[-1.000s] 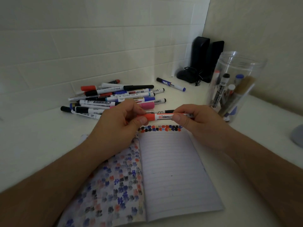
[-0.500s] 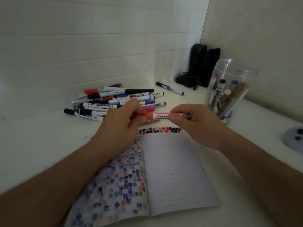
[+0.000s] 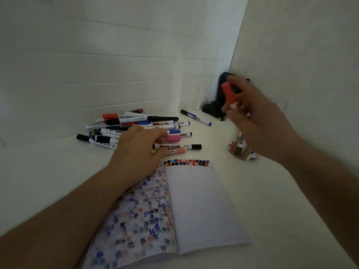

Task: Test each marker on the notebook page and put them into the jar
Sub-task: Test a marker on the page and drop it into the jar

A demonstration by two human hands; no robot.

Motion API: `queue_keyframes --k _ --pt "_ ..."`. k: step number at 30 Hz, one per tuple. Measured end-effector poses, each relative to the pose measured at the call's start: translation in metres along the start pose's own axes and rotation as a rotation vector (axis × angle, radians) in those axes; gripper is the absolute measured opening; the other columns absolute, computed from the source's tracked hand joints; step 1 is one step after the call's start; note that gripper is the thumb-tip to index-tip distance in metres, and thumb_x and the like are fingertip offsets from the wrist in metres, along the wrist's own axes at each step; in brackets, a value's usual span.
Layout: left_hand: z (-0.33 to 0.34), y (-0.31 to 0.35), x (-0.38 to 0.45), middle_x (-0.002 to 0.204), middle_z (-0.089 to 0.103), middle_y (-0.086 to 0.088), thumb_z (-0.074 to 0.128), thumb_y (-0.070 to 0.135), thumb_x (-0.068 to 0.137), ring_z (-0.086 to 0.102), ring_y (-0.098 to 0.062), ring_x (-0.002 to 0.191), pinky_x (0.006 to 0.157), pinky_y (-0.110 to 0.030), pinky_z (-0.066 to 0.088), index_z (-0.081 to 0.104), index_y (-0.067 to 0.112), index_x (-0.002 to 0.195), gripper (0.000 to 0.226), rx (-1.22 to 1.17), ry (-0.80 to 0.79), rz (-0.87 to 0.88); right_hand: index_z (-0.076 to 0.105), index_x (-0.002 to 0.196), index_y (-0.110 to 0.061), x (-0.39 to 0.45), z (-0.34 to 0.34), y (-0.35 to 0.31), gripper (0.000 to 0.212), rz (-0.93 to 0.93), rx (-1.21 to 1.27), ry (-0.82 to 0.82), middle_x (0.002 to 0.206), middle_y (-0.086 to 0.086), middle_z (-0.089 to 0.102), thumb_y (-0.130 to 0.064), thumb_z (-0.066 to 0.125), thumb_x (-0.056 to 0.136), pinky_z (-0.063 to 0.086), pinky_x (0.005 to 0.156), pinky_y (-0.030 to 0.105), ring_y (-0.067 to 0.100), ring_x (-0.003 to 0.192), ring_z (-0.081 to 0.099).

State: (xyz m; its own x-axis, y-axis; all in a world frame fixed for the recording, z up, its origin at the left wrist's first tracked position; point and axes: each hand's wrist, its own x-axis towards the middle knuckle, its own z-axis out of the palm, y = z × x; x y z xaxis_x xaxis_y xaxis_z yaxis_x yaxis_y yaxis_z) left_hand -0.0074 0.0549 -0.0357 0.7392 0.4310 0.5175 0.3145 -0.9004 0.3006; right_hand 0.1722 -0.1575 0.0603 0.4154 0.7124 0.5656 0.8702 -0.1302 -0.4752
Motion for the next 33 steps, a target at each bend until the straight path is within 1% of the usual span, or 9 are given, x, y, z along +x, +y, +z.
queue_keyframes --k 3,7,10,14,18,23,28,30,33 --pt "0.010 -0.010 0.000 0.100 0.068 0.014 0.054 0.063 0.091 0.050 -0.018 0.101 0.084 -0.038 0.041 0.070 0.040 0.111 0.034 0.162 -0.092 -0.064 0.028 0.155 -0.048 0.016 -0.041 0.010 0.075 0.020 0.094 0.356 0.113 -0.009 0.068 -0.006 0.058 0.101 0.061 0.077 0.033 0.017 0.091 0.070" --pt "0.015 -0.009 0.001 0.099 0.066 0.012 0.049 0.065 0.094 0.045 -0.019 0.104 0.086 -0.040 0.039 0.073 0.041 0.111 0.037 0.170 -0.126 -0.116 0.041 0.146 -0.040 0.034 -0.073 0.032 0.068 0.049 0.162 0.604 0.112 -0.003 0.066 -0.003 0.064 0.093 0.065 0.080 0.039 0.022 0.090 0.075" --pt "0.015 -0.006 0.001 0.106 0.066 0.011 0.049 0.062 0.096 0.045 -0.022 0.111 0.094 -0.044 0.038 0.073 0.041 0.112 0.036 0.166 -0.150 -0.151 0.045 0.140 -0.039 0.035 -0.067 0.046 0.061 0.140 0.097 0.531 0.109 -0.005 0.069 -0.011 0.072 0.094 0.065 0.080 0.041 0.016 0.086 0.075" --pt "0.017 -0.005 0.001 0.112 0.067 0.010 0.047 0.060 0.097 0.046 -0.023 0.114 0.098 -0.045 0.038 0.073 0.040 0.112 0.036 0.196 -0.140 -0.175 0.042 0.145 -0.042 0.032 -0.052 0.051 0.059 0.217 -0.118 0.321 0.114 -0.003 0.068 -0.025 0.072 0.097 0.054 0.070 0.021 0.006 0.084 0.070" --pt "0.018 -0.005 0.000 0.112 0.068 0.011 0.047 0.056 0.098 0.049 -0.022 0.111 0.097 -0.045 0.040 0.074 0.037 0.108 0.034 0.188 -0.118 -0.170 0.047 0.144 -0.038 0.031 -0.044 0.053 0.046 0.236 -0.237 0.201 0.109 -0.001 0.068 -0.035 0.064 0.101 0.061 0.077 0.035 0.019 0.085 0.072" --pt "0.016 -0.002 -0.002 0.101 0.068 0.008 0.047 0.045 0.102 0.051 -0.021 0.103 0.093 -0.045 0.039 0.067 0.032 0.106 0.024 0.119 -0.066 -0.146 0.073 0.098 -0.024 0.028 -0.035 0.056 0.040 0.185 -0.635 0.001 0.078 -0.002 0.074 -0.052 0.044 0.104 0.059 0.069 0.039 0.018 0.065 0.068" --pt "0.010 0.006 -0.001 0.082 0.059 0.013 0.042 0.034 0.106 0.054 -0.007 0.074 0.073 -0.034 0.047 0.055 0.028 0.105 0.014 -0.056 -0.034 -0.038 0.076 0.092 -0.021 0.030 -0.031 0.062 0.040 0.182 -0.573 -0.013 0.076 -0.004 0.074 -0.045 0.047 0.105 0.052 0.061 0.029 0.015 0.064 0.066" --pt "0.006 0.012 -0.002 0.078 0.056 0.016 0.042 0.033 0.106 0.051 -0.002 0.067 0.060 -0.018 0.037 0.055 0.029 0.105 0.013 -0.147 -0.057 -0.003 0.075 0.107 -0.021 0.028 -0.029 0.065 0.033 0.140 -0.506 0.103 0.099 0.001 0.075 -0.041 0.050 0.104 0.049 0.077 0.024 0.018 0.087 0.067" --pt "0.002 0.022 -0.004 0.084 0.056 0.019 0.046 0.033 0.105 0.054 0.003 0.076 0.062 -0.014 0.037 0.056 0.034 0.112 0.012 -0.278 -0.133 0.012 0.073 0.115 -0.012 0.020 -0.021 0.055 0.030 -0.254 -0.587 0.371 0.112 0.010 0.067 -0.029 0.056 0.098 0.042 0.093 0.037 0.031 0.105 0.058"
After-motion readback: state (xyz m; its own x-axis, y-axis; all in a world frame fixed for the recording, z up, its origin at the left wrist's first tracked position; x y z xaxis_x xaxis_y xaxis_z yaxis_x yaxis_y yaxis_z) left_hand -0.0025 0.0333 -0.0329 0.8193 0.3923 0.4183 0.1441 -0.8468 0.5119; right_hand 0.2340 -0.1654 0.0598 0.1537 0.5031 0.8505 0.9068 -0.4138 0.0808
